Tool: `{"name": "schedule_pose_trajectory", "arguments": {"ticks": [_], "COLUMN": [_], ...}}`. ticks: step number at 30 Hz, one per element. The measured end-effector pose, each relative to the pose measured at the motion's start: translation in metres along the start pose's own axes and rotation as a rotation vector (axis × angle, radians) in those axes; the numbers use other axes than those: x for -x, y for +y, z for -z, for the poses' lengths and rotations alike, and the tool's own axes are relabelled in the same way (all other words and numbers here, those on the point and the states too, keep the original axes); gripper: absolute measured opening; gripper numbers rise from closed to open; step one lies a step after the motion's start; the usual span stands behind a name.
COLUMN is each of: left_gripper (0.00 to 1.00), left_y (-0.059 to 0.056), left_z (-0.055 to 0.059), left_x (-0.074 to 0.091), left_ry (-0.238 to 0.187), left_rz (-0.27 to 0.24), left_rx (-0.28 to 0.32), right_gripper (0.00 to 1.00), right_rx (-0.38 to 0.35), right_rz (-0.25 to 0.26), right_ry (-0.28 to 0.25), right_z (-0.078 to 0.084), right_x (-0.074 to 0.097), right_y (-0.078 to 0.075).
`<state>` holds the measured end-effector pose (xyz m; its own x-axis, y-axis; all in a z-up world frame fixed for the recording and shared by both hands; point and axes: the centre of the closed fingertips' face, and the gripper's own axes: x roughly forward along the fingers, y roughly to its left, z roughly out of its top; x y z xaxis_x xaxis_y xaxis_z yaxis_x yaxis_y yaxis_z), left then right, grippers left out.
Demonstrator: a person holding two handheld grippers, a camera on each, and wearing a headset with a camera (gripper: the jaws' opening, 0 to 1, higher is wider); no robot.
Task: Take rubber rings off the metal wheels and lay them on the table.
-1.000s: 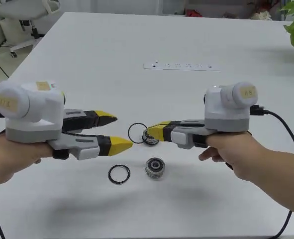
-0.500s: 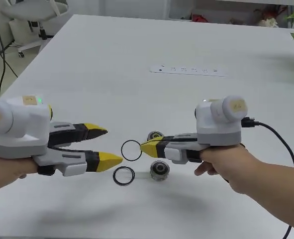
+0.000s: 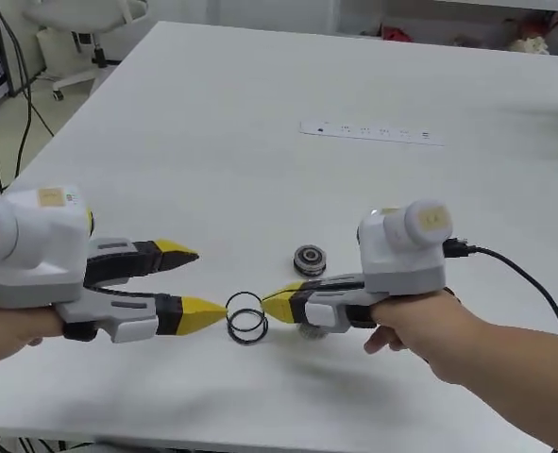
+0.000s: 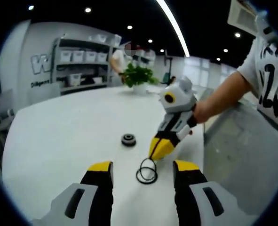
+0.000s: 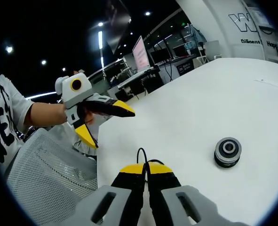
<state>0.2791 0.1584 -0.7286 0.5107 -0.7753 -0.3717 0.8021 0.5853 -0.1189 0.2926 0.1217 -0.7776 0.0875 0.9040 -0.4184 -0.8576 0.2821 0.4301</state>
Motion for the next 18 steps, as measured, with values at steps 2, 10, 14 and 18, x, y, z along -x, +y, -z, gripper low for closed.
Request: {"name": "schedule_pose_trajectory", "arguments": {"ticks": [2, 10, 14, 18], "left_gripper": [0.52, 0.52, 0.52, 0.52], "left_y": [0.0, 0.001, 0.001, 0.002], "left_z": [0.002, 0.006, 0.007, 0.007], "left_x": [0.001, 0.001, -0.001, -0.001], "left_ry": [0.004, 0.011, 0.015, 0.018], "left_rz": [-0.001, -0.004, -0.001, -0.002], "left_rx": [0.0, 0.011, 0.011, 0.011], "right_gripper": [0.0, 0.0, 0.0, 0.07], "right_rx": [-0.007, -0.008, 0.012, 0.063], "right_rz": [-0.005, 0.005, 0.011, 0.019], "right_ry": [0.004, 0.042, 0.052, 0.062], "right_z": [0.002, 0.01, 0.012, 0.013], "right_x": [-0.001, -0.006, -0.007, -0.01], "right_y": [0.001, -0.002, -0.003, -0.003]}}
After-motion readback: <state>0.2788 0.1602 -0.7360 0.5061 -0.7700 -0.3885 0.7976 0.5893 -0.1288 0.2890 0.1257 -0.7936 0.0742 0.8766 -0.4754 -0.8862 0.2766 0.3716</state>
